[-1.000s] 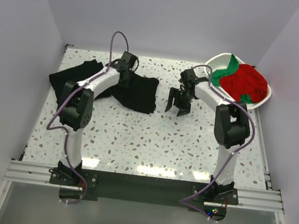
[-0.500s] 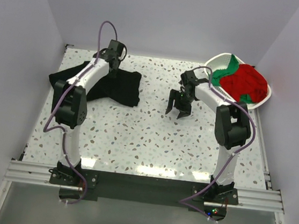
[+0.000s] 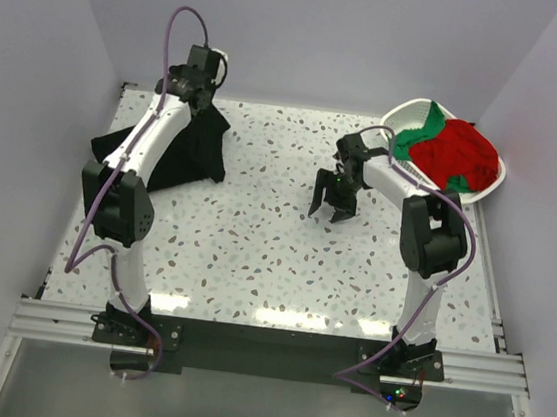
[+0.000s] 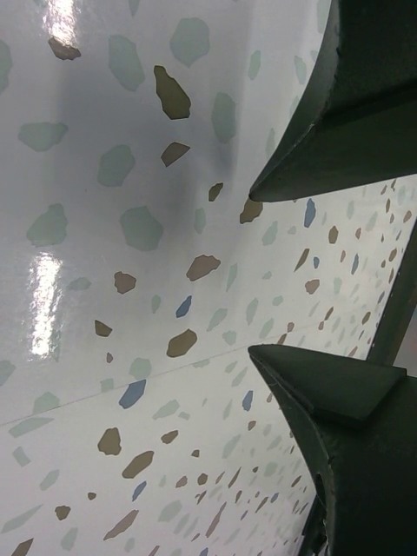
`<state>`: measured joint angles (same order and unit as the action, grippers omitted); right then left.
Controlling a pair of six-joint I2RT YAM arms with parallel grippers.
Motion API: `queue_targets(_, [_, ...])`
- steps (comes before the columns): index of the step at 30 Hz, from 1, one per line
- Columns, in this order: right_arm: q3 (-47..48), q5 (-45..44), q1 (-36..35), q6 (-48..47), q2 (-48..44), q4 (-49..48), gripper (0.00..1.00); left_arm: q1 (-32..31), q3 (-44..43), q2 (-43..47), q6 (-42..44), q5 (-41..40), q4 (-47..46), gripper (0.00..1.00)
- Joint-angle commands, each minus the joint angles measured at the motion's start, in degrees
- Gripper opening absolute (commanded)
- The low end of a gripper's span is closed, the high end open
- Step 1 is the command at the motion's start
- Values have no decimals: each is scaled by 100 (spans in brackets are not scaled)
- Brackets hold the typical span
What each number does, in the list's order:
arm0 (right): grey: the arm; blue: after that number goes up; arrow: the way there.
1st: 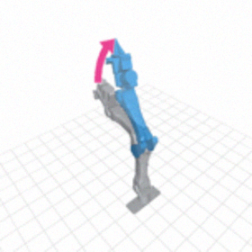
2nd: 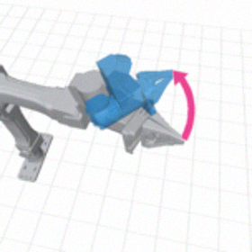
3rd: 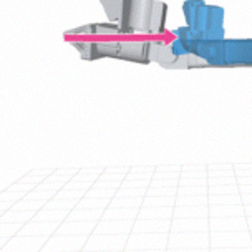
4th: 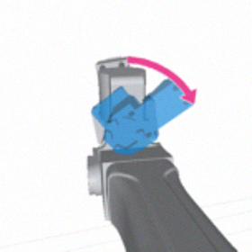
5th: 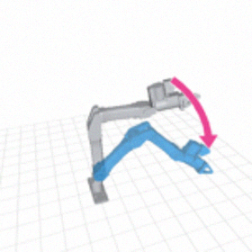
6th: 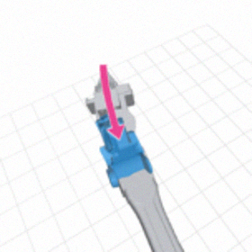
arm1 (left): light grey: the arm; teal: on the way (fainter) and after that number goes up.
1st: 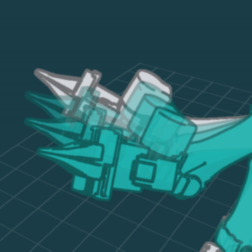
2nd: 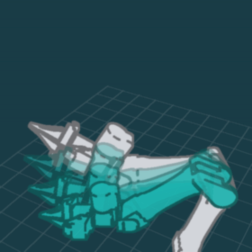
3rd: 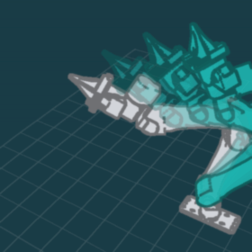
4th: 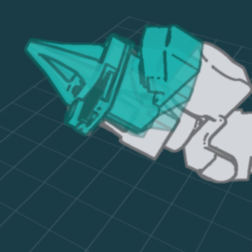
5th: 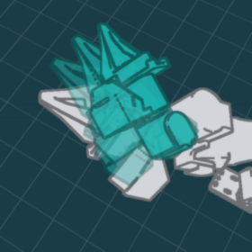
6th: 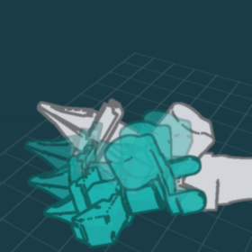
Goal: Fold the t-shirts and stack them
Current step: Neatly place the folded tshirt to the corner
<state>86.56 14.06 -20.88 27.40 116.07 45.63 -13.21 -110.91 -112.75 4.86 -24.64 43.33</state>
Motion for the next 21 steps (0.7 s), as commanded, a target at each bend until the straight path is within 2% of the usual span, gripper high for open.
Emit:
queue_targets(1, [-78, 44, 14, -6, -383, -27, 70, 126, -334, 438, 190, -243, 79, 0])
queue_targets(14, [-219, 149, -3, 64, -471, -150, 70, 302, -502, 728, 252, -331, 88, 0])
queue_targets(21, [-280, 176, -39, 90, -524, -177, 70, 486, 121, 886, 199, -269, -105, 0])
